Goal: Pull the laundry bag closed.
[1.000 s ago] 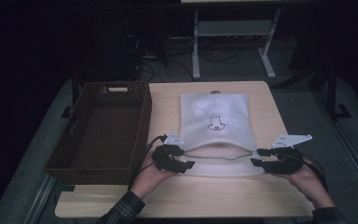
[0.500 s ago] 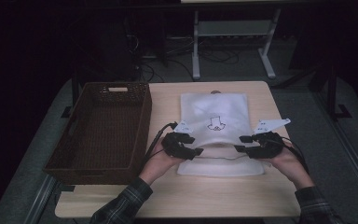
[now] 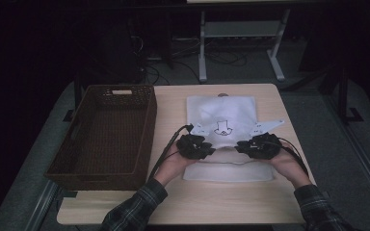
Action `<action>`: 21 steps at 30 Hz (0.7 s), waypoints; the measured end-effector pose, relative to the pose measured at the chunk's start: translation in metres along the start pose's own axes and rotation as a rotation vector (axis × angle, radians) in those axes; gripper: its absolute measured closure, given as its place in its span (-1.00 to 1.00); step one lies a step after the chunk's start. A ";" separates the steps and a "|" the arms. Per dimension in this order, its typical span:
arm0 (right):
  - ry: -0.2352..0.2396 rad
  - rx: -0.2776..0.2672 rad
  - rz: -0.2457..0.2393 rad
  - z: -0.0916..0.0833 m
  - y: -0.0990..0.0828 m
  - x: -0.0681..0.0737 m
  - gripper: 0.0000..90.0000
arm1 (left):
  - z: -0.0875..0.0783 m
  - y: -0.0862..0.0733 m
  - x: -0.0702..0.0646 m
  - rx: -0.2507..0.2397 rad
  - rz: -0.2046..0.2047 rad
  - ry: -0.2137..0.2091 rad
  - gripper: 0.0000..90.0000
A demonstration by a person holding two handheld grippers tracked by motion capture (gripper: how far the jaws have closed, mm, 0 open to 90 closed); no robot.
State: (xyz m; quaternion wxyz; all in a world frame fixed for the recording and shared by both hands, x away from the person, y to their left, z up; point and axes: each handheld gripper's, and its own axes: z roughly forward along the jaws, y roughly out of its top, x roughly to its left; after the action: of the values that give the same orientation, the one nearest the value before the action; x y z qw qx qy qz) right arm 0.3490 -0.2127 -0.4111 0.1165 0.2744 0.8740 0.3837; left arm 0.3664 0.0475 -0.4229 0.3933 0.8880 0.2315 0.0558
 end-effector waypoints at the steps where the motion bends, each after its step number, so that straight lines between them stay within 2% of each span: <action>1: 0.002 0.003 -0.001 0.001 -0.001 0.000 0.89 | 0.002 -0.001 0.000 0.007 -0.001 -0.004 0.82; 5: 0.015 0.031 0.004 0.007 -0.005 -0.001 0.93 | 0.008 -0.004 0.001 0.034 -0.003 -0.023 0.98; 9: 0.024 0.059 0.009 0.014 -0.009 -0.001 0.95 | 0.014 -0.007 0.002 0.052 -0.008 -0.027 0.99; 16: 0.027 0.148 0.018 0.032 -0.021 -0.004 0.97 | 0.029 -0.017 0.006 0.106 -0.022 -0.031 0.99; 19: 0.019 0.187 0.011 0.038 -0.023 -0.004 0.97 | 0.031 -0.019 0.007 0.116 -0.027 -0.036 0.99; 21: 0.018 0.192 0.013 0.041 -0.025 -0.005 0.97 | 0.032 -0.020 0.007 0.118 -0.026 -0.036 0.97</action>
State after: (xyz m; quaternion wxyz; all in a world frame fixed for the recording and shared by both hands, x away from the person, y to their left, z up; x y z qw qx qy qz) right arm 0.3601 -0.2045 -0.4572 0.0791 0.2865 0.9061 0.3012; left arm 0.3745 0.0410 -0.4601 0.3451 0.9075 0.2387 0.0208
